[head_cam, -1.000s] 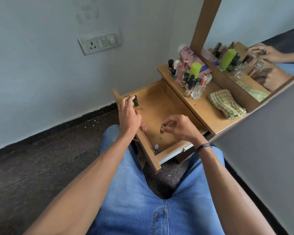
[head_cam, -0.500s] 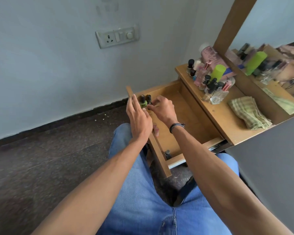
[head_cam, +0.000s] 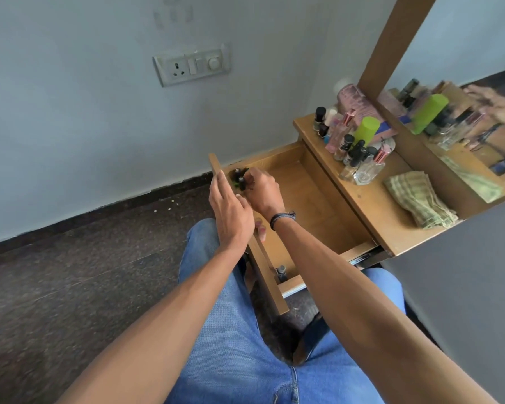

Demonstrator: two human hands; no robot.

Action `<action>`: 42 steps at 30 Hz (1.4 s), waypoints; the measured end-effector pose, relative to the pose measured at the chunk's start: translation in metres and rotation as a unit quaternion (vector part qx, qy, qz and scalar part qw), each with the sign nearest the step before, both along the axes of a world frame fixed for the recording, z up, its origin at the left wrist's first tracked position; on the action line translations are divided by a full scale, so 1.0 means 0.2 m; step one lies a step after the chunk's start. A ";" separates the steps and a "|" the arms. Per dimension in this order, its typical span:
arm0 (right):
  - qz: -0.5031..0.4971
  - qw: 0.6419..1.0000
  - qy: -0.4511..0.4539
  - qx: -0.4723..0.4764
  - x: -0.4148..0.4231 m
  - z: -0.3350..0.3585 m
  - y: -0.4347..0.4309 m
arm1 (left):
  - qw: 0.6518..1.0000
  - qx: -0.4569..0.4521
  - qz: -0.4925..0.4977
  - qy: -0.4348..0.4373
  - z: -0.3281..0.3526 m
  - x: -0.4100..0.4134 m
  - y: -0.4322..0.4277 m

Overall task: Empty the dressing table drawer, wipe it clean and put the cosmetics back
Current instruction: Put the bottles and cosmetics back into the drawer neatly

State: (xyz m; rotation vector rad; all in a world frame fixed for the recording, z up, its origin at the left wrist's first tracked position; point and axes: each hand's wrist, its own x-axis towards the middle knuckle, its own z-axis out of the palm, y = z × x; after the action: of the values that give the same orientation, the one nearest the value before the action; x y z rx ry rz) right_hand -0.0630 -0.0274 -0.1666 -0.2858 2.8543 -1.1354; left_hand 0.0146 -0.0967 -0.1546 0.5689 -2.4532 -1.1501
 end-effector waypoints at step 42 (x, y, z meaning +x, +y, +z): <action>-0.333 0.880 0.281 -0.188 0.27 0.42 0.95 | 0.976 -0.037 -0.197 0.087 0.30 -0.09 0.30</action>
State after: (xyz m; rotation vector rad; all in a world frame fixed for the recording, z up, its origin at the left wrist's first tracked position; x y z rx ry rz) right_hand -0.0091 0.1624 -0.0819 0.4953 3.3054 -2.0306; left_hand -0.0026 -0.0375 -0.0951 -0.0481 -2.5057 -1.1853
